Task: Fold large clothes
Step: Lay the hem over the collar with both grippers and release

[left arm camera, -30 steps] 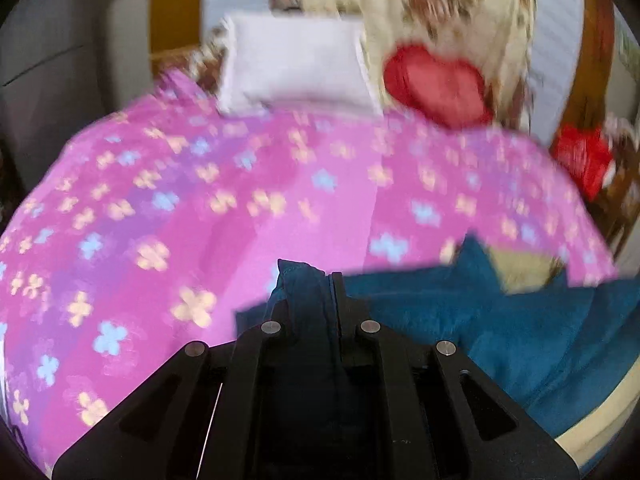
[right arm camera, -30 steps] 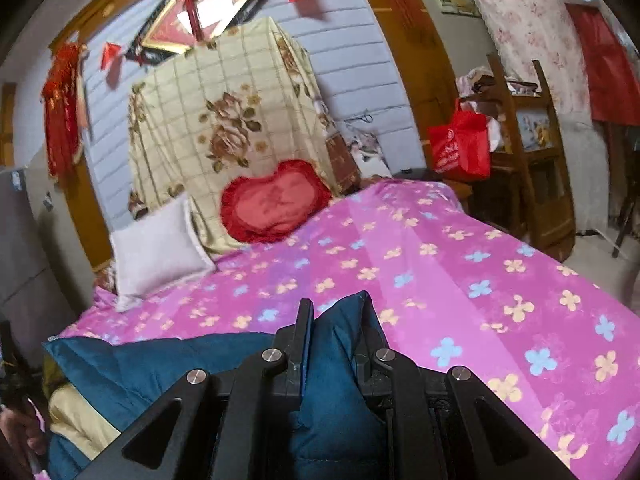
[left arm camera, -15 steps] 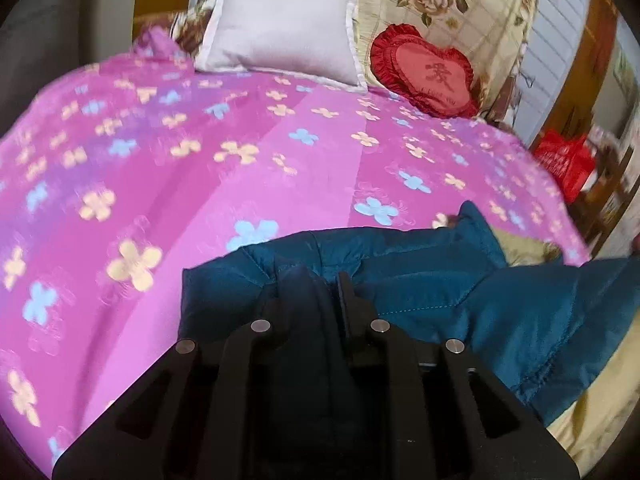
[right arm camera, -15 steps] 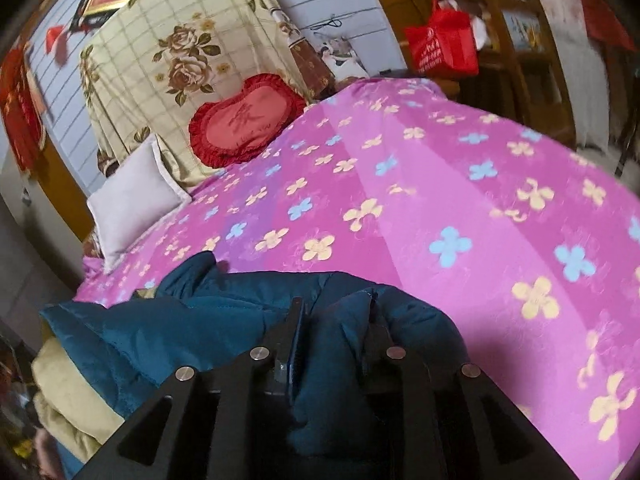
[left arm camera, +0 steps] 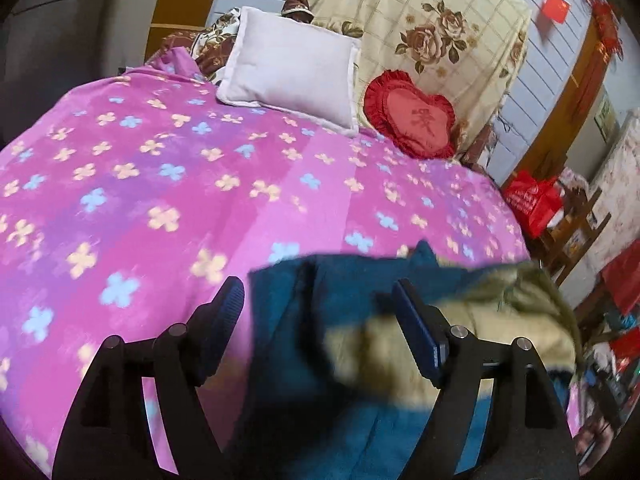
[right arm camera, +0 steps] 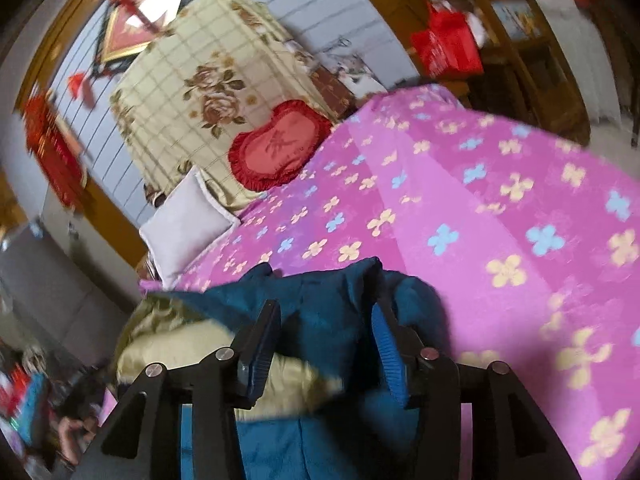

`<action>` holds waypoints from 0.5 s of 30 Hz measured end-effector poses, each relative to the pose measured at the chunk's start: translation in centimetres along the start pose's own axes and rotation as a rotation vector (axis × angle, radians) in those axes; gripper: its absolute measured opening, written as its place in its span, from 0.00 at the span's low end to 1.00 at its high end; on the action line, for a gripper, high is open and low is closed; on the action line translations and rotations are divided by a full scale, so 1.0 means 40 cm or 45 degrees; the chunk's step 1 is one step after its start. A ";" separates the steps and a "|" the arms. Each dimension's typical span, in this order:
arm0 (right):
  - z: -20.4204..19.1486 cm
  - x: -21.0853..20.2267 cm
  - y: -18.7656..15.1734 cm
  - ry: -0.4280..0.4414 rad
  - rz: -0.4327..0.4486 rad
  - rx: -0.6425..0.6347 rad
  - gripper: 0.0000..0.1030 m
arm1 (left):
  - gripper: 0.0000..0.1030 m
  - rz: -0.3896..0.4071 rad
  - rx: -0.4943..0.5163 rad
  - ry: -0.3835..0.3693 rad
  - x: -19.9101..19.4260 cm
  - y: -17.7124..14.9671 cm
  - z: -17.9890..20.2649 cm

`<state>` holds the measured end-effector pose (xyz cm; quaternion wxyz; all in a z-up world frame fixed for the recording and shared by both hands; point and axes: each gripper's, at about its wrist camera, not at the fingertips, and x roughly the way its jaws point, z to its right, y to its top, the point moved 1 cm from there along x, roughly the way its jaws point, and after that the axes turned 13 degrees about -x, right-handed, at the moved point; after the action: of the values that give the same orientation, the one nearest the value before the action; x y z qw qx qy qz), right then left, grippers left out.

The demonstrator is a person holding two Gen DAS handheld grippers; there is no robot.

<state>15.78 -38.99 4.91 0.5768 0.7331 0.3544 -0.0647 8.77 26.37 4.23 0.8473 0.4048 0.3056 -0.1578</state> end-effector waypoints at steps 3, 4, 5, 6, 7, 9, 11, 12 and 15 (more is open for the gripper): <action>-0.028 -0.041 -0.013 0.005 -0.012 -0.113 0.44 | 0.74 -0.033 0.054 0.011 -0.022 -0.065 -0.006; -0.040 -0.048 -0.018 0.004 -0.025 -0.157 0.44 | 0.74 -0.045 0.083 0.030 -0.029 -0.099 -0.001; -0.055 -0.051 -0.025 0.008 -0.049 -0.206 0.44 | 0.74 -0.051 0.102 0.042 -0.031 -0.124 0.002; -0.072 -0.051 -0.034 0.011 -0.081 -0.260 0.44 | 0.74 -0.060 0.121 0.041 -0.033 -0.151 0.008; -0.083 -0.055 -0.043 0.013 -0.093 -0.294 0.44 | 0.74 -0.073 0.141 0.033 -0.033 -0.176 0.020; -0.100 -0.050 -0.053 0.023 -0.100 -0.336 0.44 | 0.74 -0.087 0.190 0.029 -0.030 -0.203 0.054; -0.109 -0.034 -0.057 0.026 -0.107 -0.346 0.44 | 0.74 -0.071 0.256 0.021 -0.024 -0.215 0.103; -0.114 -0.021 -0.056 0.020 -0.115 -0.348 0.44 | 0.74 -0.062 0.279 0.024 -0.020 -0.214 0.126; -0.133 0.038 -0.038 0.010 -0.162 -0.356 0.44 | 0.74 -0.061 0.306 -0.005 0.010 -0.186 0.197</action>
<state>14.31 -33.44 4.65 0.6667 0.6219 0.4080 -0.0482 8.33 15.54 3.40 0.7892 0.4956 0.2926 -0.2143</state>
